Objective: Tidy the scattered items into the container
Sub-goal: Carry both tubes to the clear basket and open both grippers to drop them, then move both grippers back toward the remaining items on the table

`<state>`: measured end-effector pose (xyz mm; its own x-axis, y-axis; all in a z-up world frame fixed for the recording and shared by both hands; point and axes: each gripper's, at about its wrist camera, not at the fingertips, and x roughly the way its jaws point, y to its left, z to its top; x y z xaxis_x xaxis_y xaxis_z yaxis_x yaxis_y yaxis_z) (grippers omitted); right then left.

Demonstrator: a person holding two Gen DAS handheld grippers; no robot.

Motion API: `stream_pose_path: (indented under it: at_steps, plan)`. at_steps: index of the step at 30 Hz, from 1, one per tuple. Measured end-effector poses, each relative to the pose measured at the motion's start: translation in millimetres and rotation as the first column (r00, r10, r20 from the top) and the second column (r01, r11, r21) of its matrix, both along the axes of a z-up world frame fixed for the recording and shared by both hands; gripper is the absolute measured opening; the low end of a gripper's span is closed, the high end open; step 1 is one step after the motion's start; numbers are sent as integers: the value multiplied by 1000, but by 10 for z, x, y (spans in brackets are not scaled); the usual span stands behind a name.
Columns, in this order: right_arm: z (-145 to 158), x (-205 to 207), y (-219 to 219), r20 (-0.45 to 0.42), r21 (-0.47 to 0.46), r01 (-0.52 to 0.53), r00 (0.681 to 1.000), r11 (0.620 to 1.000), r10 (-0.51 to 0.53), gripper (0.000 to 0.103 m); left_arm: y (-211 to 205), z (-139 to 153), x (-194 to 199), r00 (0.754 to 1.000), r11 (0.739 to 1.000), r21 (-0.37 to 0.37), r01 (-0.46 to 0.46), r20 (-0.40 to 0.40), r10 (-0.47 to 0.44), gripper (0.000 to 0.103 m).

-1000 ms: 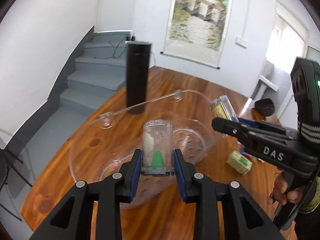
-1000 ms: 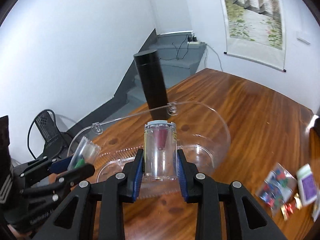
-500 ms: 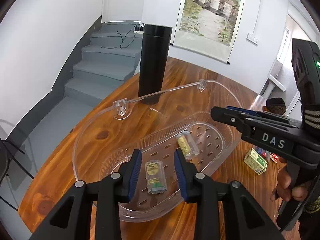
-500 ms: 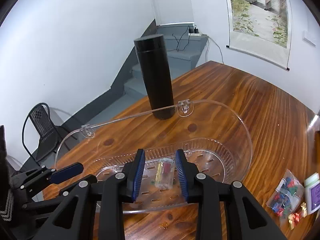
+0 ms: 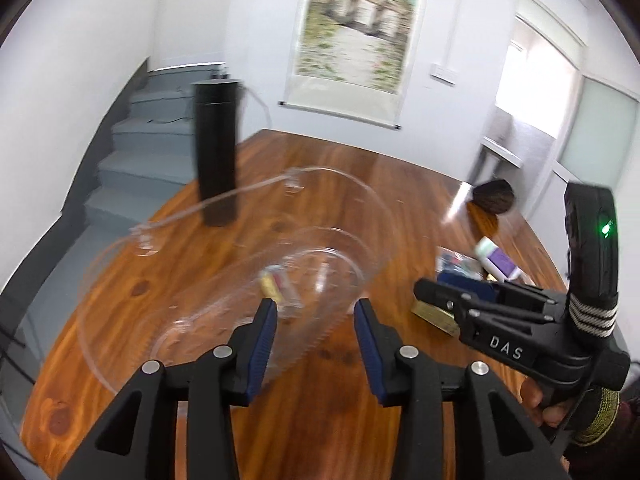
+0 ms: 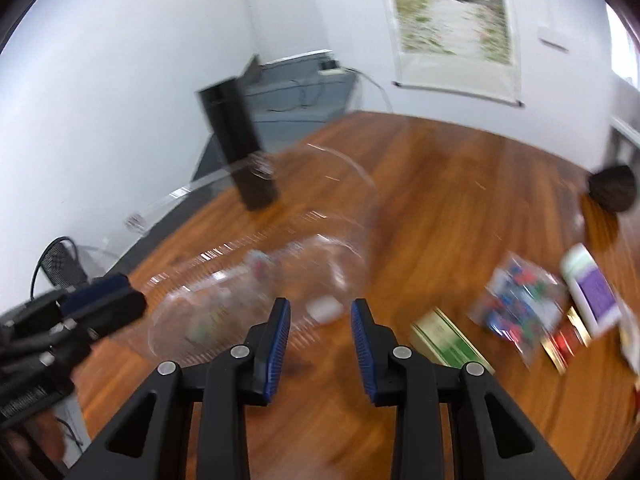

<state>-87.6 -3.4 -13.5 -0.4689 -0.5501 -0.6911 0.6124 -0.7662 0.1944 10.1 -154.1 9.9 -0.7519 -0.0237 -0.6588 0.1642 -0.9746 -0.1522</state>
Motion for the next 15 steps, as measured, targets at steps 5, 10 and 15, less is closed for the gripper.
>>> stream_pose_path:
  at_steps: [5,10,15]
  plan:
    - [-205,52,657,40,22,132,990,991,-133,33,451,-143,-125,993,994,11,113,42,-114,43]
    - [-334,135,1287,66,41,251,965,967,-253,33,856,-289,-254,977,980,37,194,78,-196,44]
    - [-312,231,1826,60,51,339,938,940,-341,36,1192,-376,-434,964,969,51,242,101,-246,47]
